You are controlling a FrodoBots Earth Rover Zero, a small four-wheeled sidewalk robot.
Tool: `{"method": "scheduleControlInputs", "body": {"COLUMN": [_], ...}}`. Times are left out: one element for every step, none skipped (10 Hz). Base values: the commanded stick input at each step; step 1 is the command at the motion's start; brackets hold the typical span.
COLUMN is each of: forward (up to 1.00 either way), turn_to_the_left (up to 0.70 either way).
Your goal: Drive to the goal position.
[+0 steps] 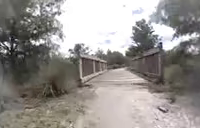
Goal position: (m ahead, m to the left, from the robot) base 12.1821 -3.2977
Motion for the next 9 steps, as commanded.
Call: {"method": "scheduleControlInputs", "body": {"forward": [1.0, 1.0, 1.0, 1.0, 1.0, 1.0, 1.0, 1.0, 1.0], "turn_to_the_left": [0.0, 0.0, 0.0, 0.0, 0.0, 0.0, 0.0, 0.0, 0.0]}}
